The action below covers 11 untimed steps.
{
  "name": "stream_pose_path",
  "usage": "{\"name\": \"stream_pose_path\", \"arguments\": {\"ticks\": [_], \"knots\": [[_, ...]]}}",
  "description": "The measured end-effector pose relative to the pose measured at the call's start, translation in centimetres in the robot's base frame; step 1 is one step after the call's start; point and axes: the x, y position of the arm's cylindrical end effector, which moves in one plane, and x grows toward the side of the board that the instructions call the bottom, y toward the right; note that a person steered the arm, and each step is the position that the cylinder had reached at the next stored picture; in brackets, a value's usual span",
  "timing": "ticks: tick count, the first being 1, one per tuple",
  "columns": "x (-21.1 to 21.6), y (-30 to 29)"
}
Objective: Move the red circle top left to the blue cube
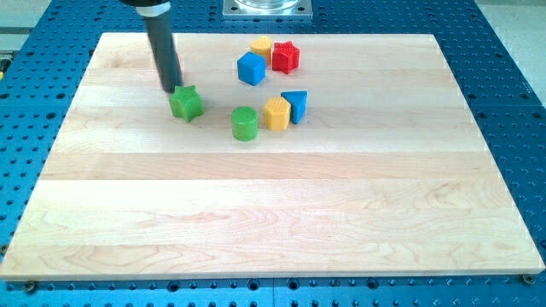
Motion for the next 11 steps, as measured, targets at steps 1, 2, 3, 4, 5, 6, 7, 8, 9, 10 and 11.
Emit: {"name": "stream_pose_path", "arguments": {"ticks": [1,2,3,4,5,6,7,8,9,10,11], "knots": [[-1.4,-5.5],[-4.0,2.5],[-2.7,4.7],[-0.2,-3.7],[2.1,-9.8],[2.8,-11.6],[2.1,-9.5],[-1.8,-2.1],[-4.6,1.9],[-7.0,8.8],[-5.8,10.9]]}}
